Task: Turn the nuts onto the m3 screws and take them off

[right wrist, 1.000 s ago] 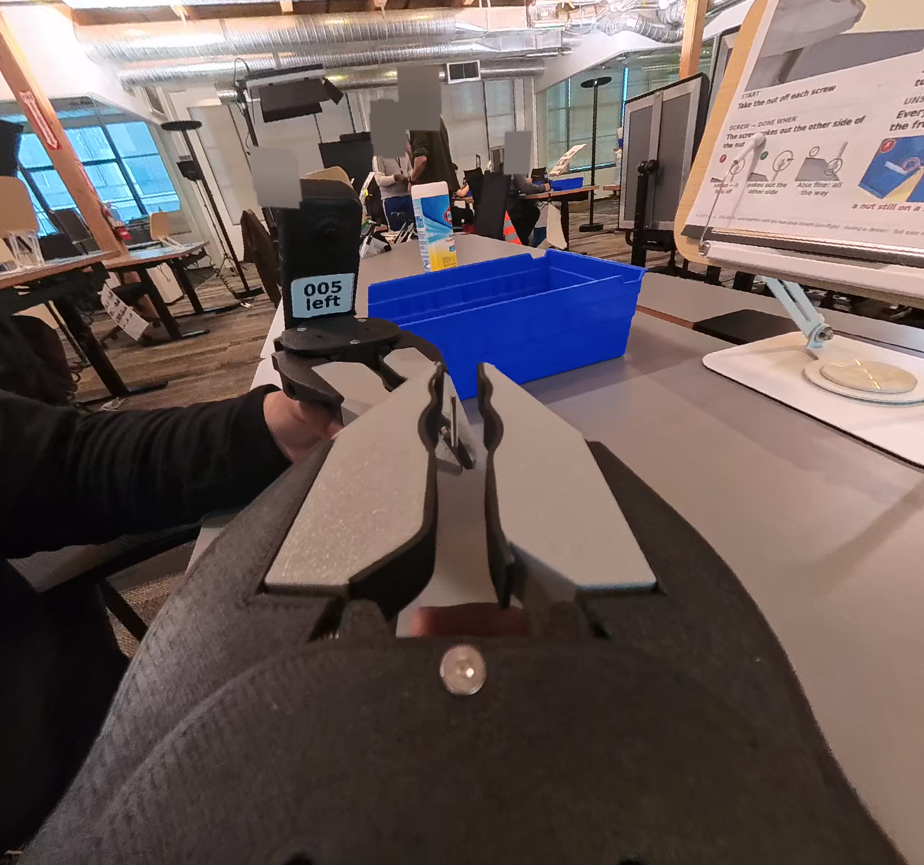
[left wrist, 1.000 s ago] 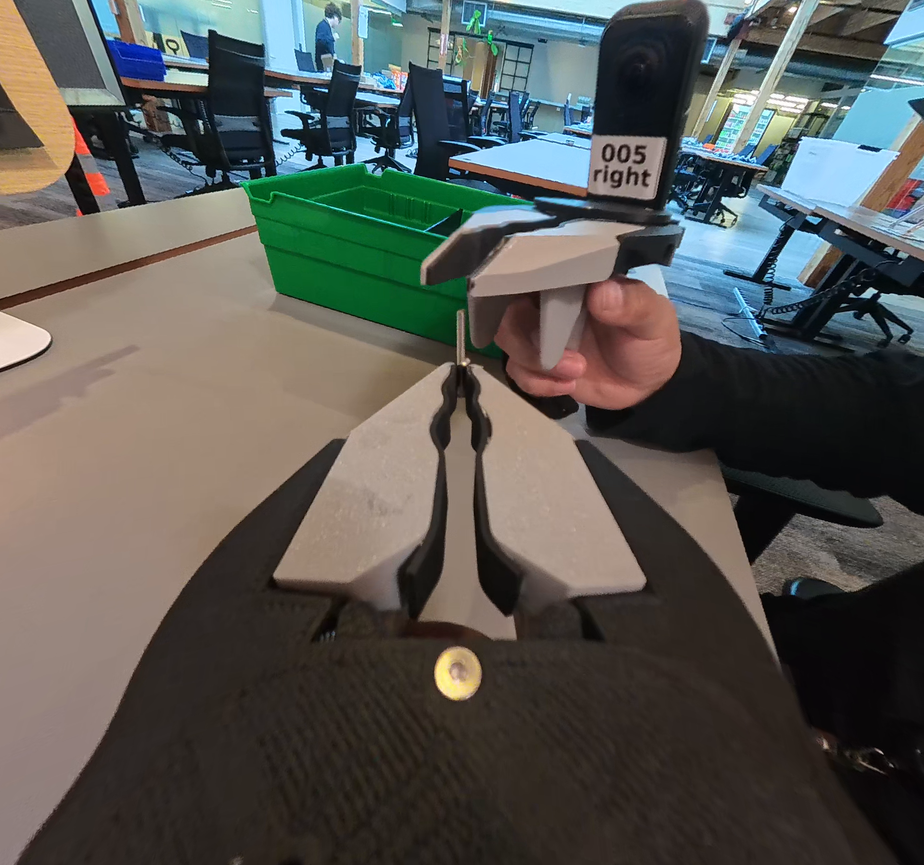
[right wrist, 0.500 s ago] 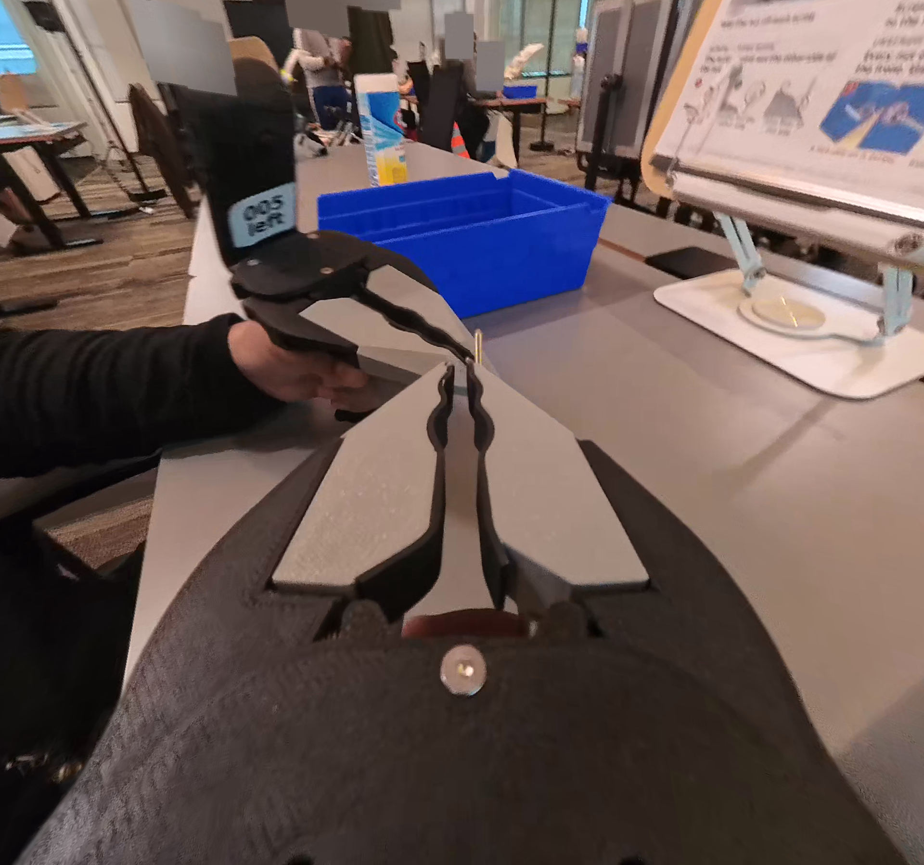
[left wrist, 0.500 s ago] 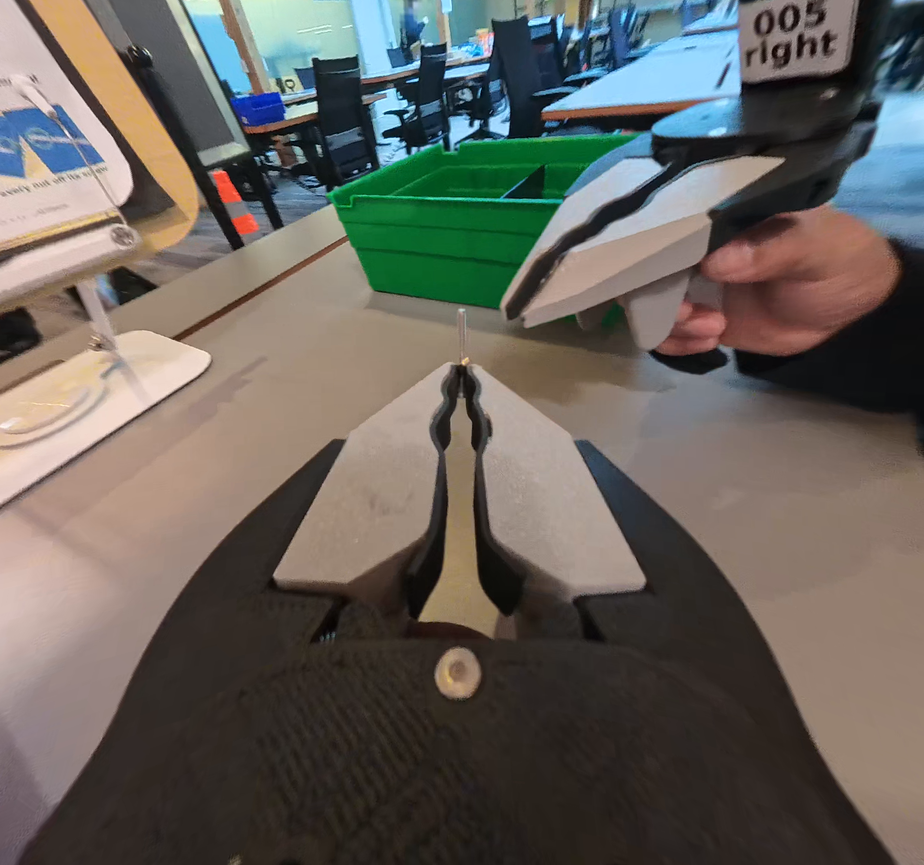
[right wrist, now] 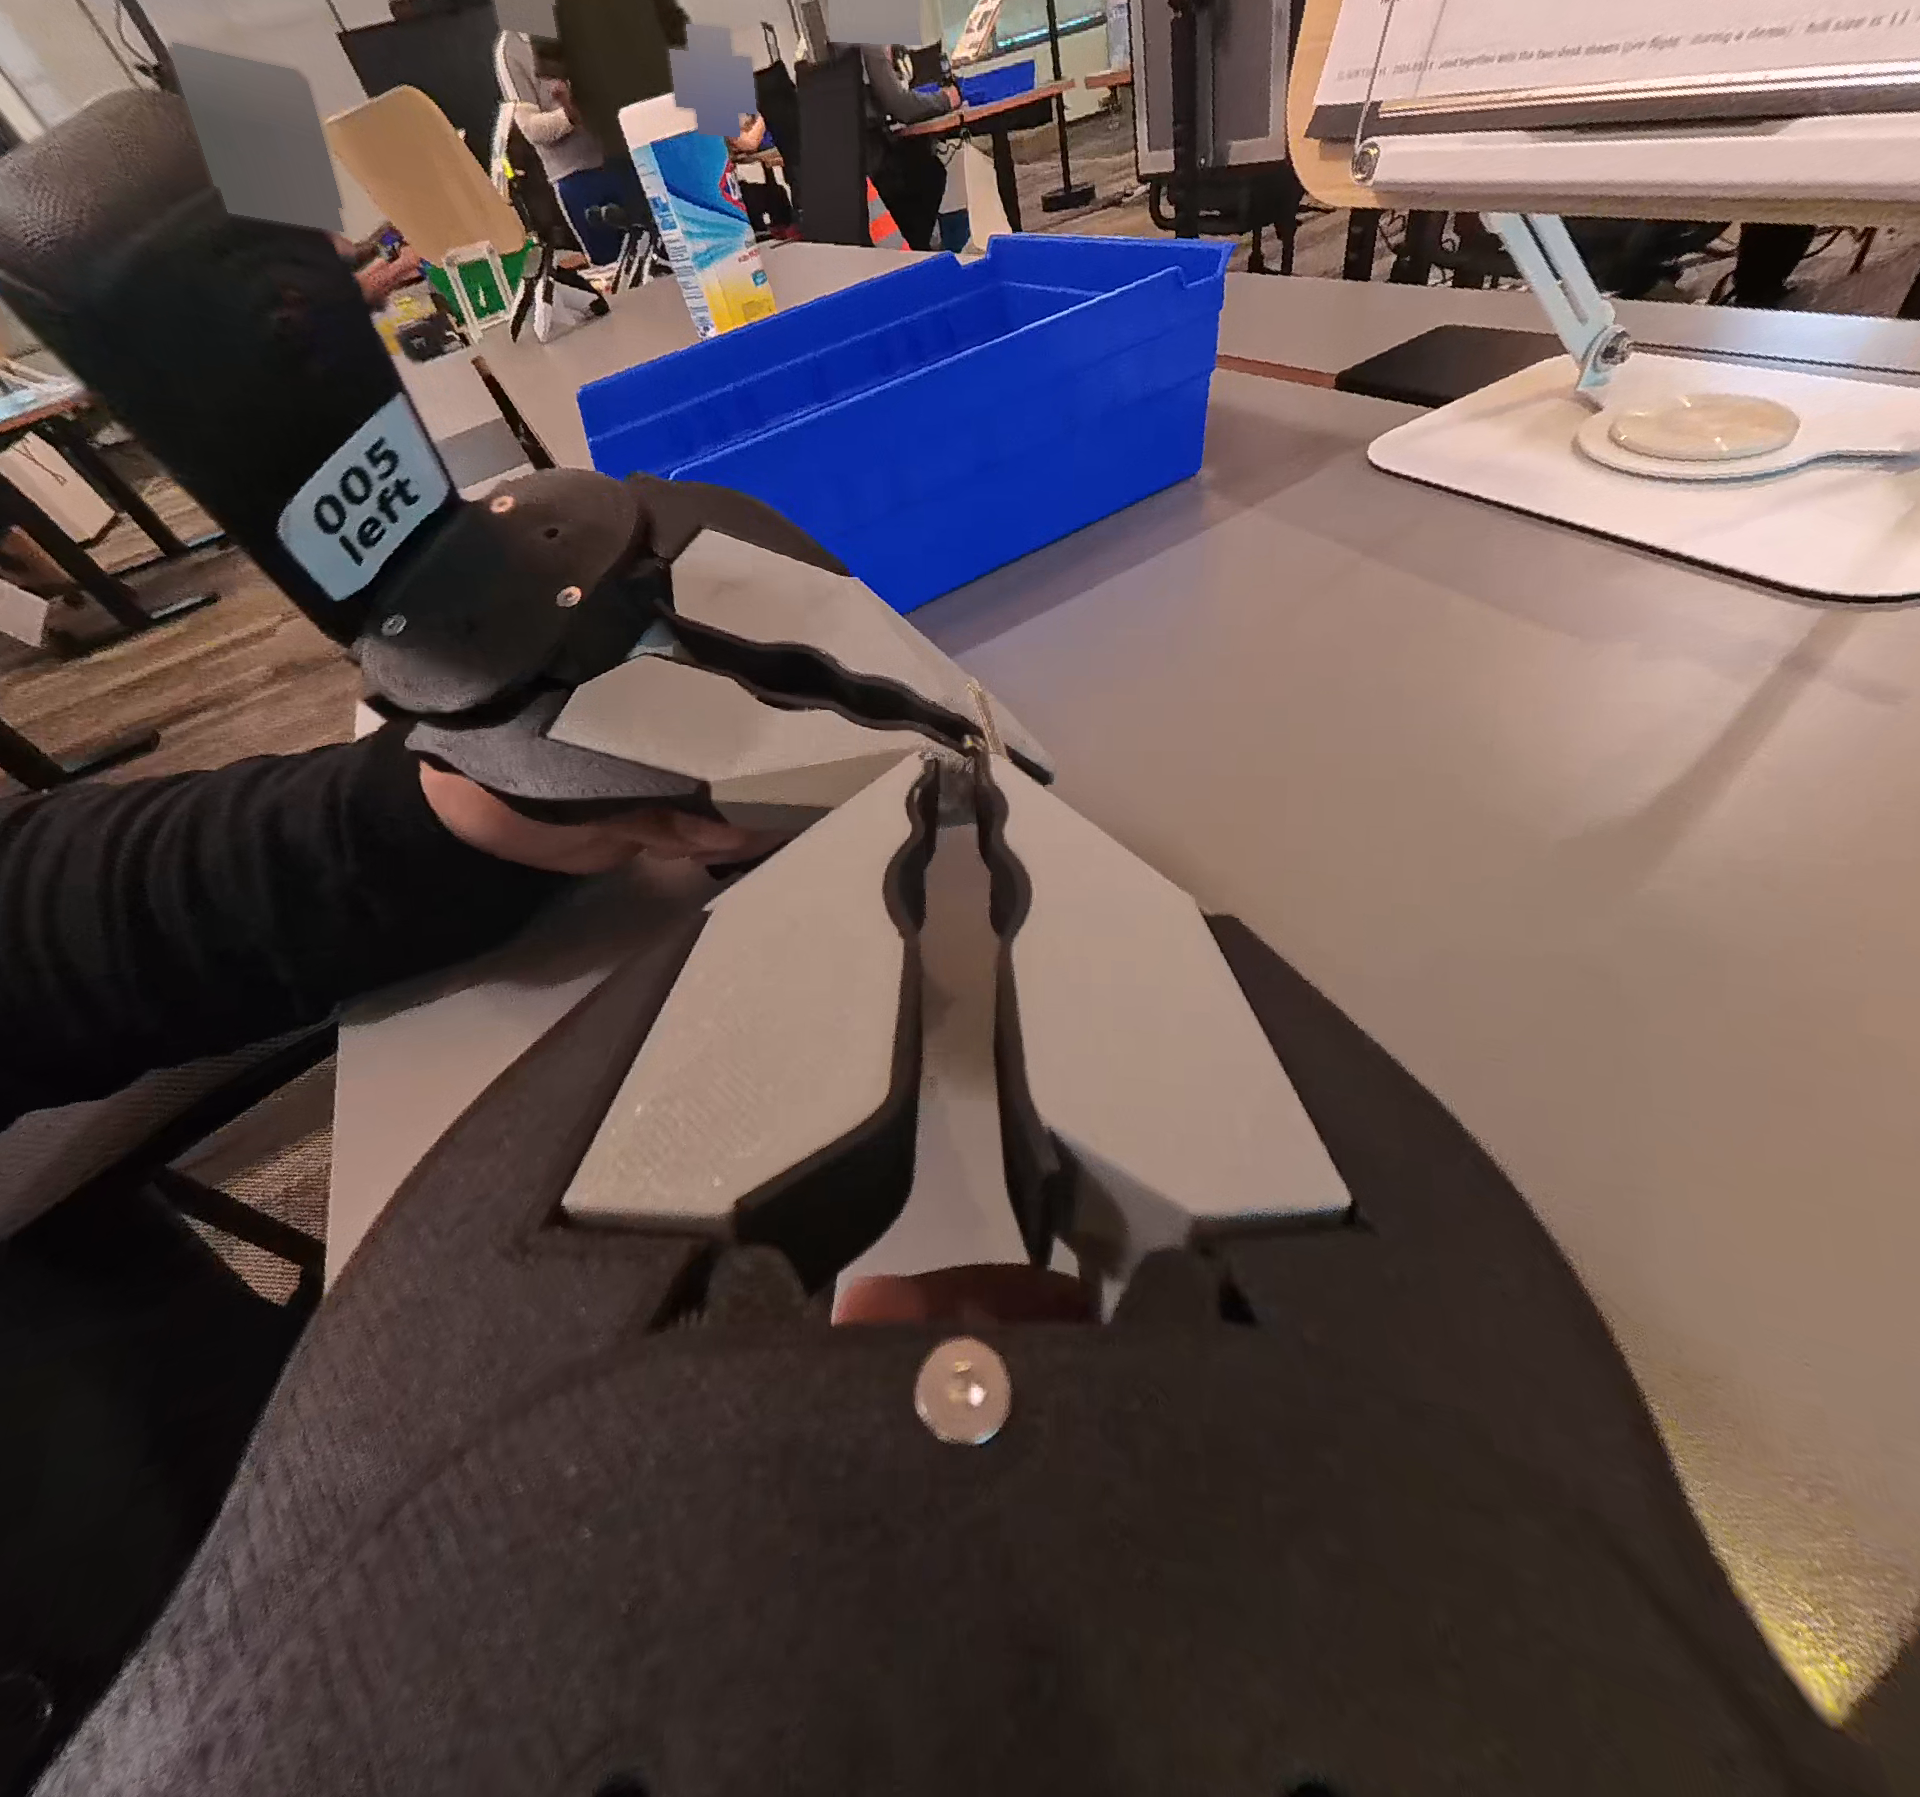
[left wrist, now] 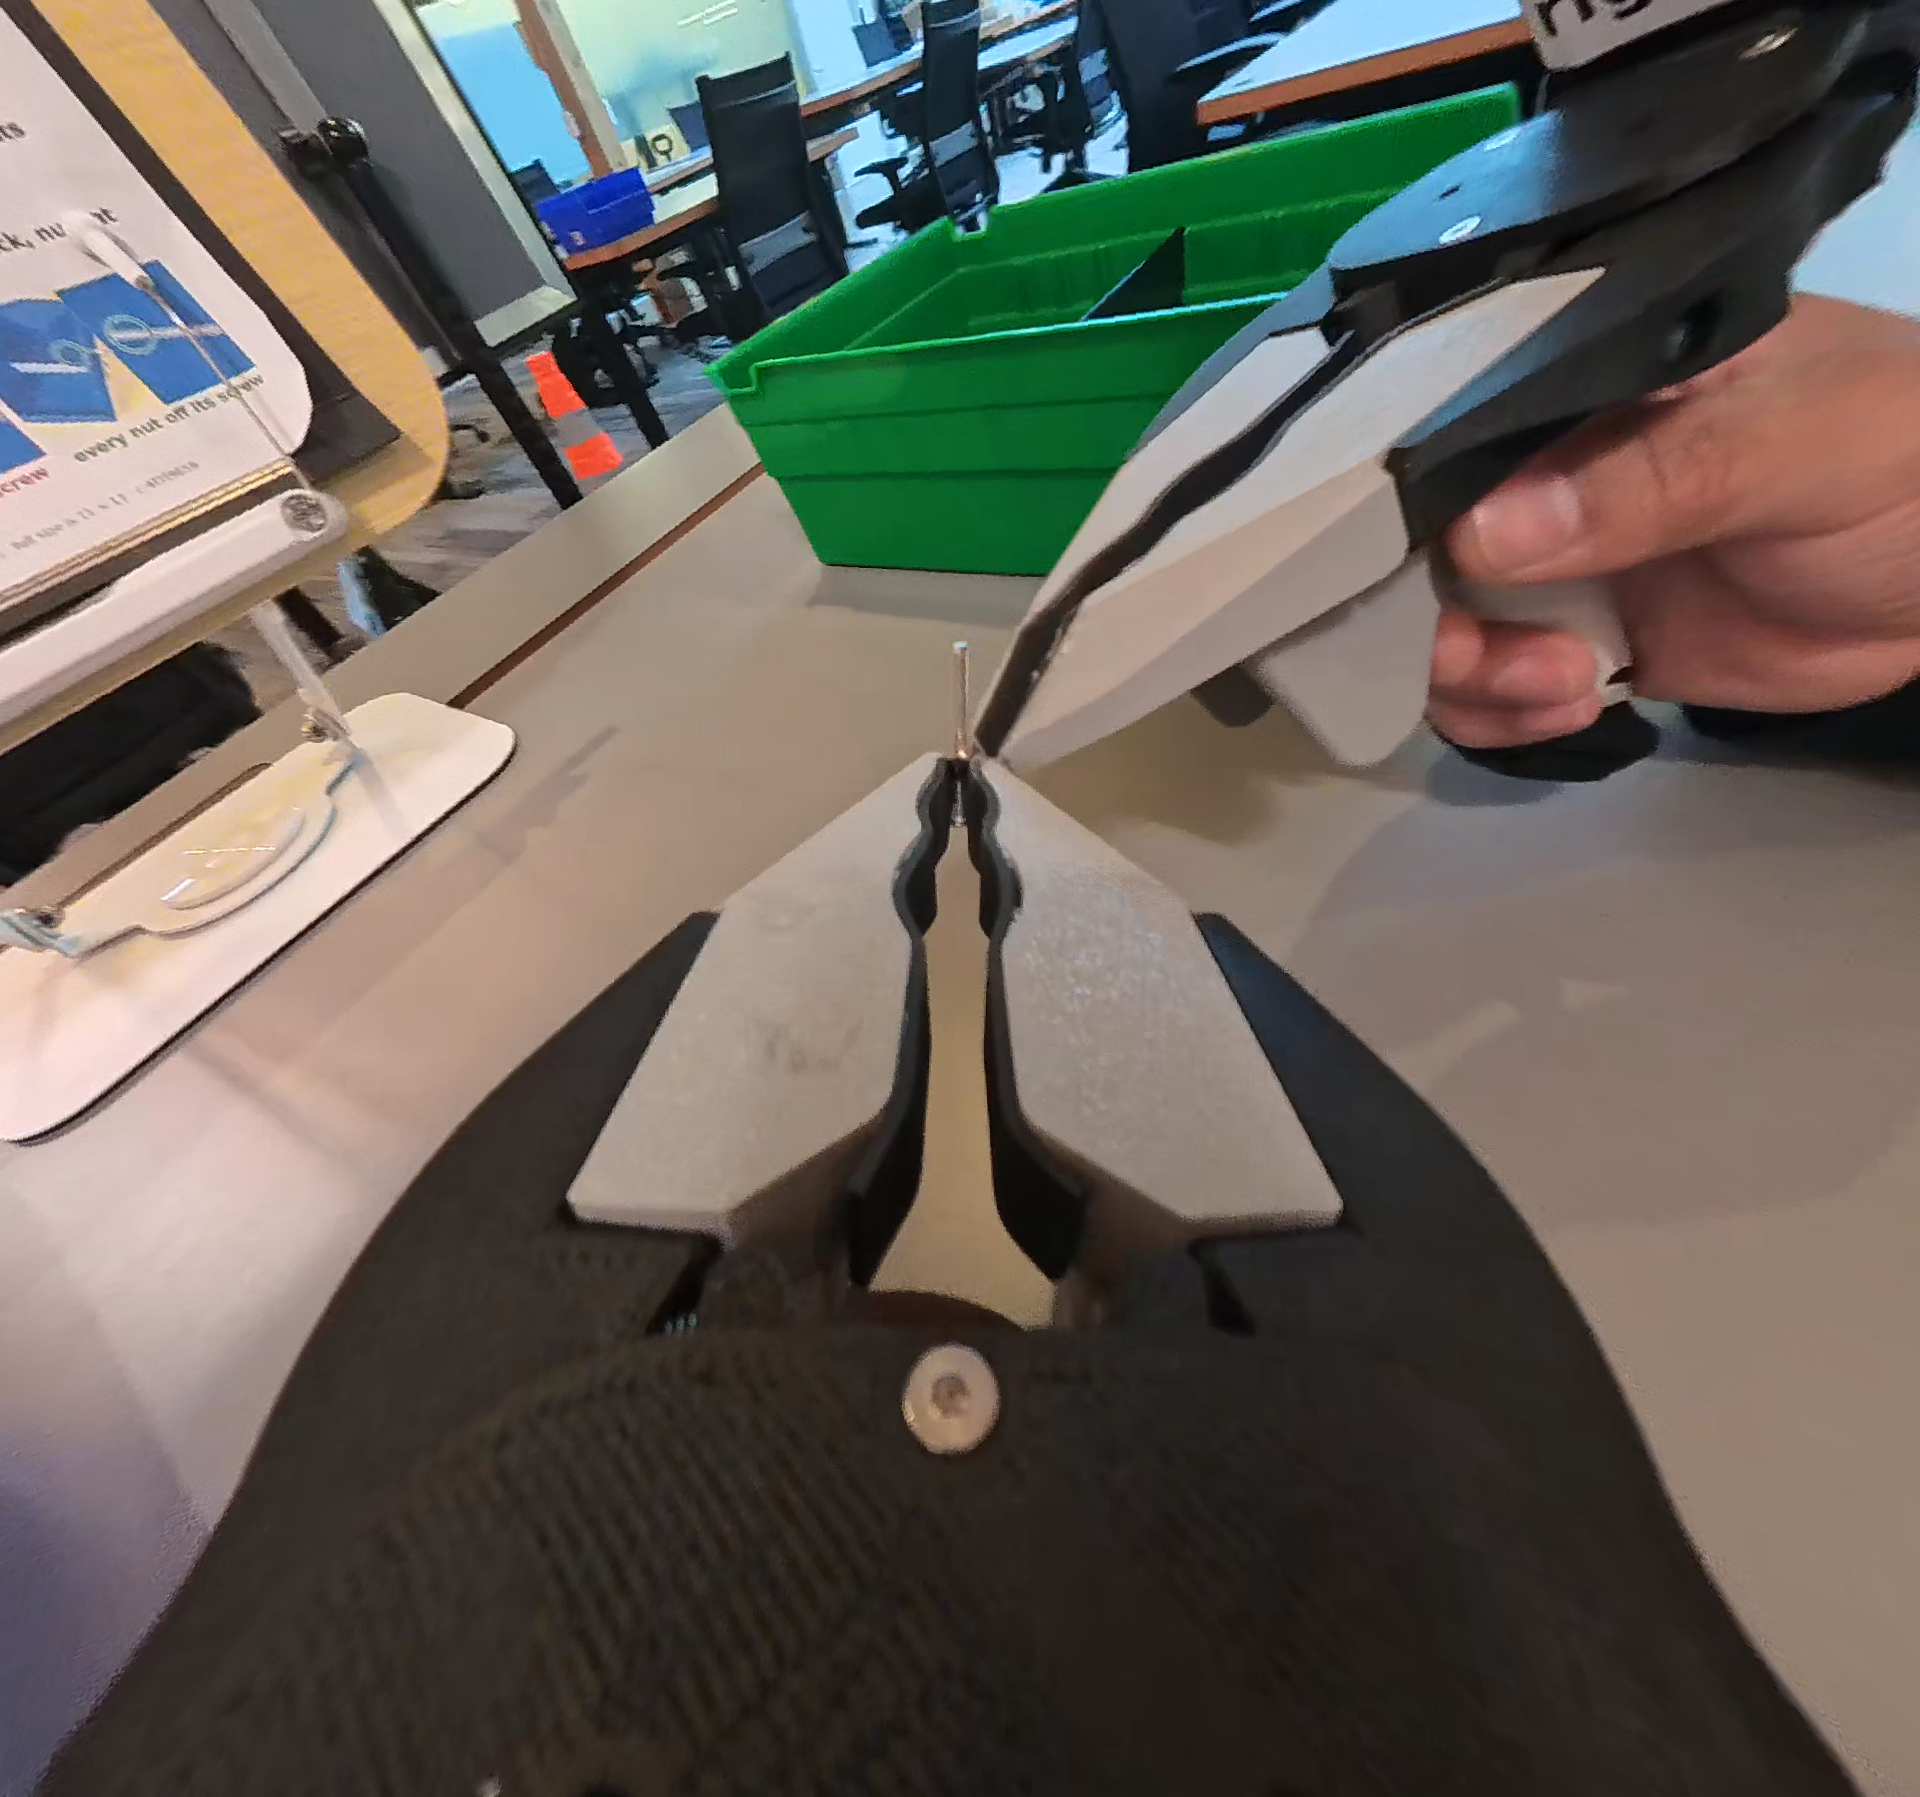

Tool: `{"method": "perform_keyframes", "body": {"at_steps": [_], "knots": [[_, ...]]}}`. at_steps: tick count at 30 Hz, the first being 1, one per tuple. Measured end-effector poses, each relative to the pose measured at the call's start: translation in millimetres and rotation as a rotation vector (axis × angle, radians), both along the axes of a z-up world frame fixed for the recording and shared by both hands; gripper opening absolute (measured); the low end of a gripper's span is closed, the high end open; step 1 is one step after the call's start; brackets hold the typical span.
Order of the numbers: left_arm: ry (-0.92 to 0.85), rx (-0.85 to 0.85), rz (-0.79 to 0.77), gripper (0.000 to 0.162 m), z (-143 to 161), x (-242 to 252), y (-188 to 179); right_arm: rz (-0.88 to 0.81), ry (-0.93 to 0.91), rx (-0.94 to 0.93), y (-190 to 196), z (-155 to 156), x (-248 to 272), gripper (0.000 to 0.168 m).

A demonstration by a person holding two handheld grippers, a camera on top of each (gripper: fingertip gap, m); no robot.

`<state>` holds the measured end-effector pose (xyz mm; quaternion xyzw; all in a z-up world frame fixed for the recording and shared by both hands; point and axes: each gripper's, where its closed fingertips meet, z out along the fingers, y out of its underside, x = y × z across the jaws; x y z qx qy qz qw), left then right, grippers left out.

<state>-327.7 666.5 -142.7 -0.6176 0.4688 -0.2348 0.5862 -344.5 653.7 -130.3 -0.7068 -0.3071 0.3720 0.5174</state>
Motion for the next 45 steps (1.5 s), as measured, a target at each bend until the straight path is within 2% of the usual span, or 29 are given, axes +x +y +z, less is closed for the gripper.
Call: {"method": "perform_keyframes", "body": {"at_steps": [8,13,18,30,45], "knots": [[0.105,0.141,0.067,0.0,-4,-1,4,-0.02,0.044,-0.059,3,-3,0,0.001],[0.21,0.291,0.146,0.0,-5,-3,9,-0.064,0.106,-0.135,8,-8,2,0.002],[0.213,0.288,0.147,0.0,-6,-3,9,-0.064,0.13,-0.148,9,-8,2,0.0],[0.377,0.455,0.239,0.0,-10,-7,16,-0.08,0.183,-0.209,12,-12,-1,0.0],[0.365,0.414,0.25,0.0,-12,-9,19,-0.104,0.17,-0.192,13,-12,3,0.0]]}}
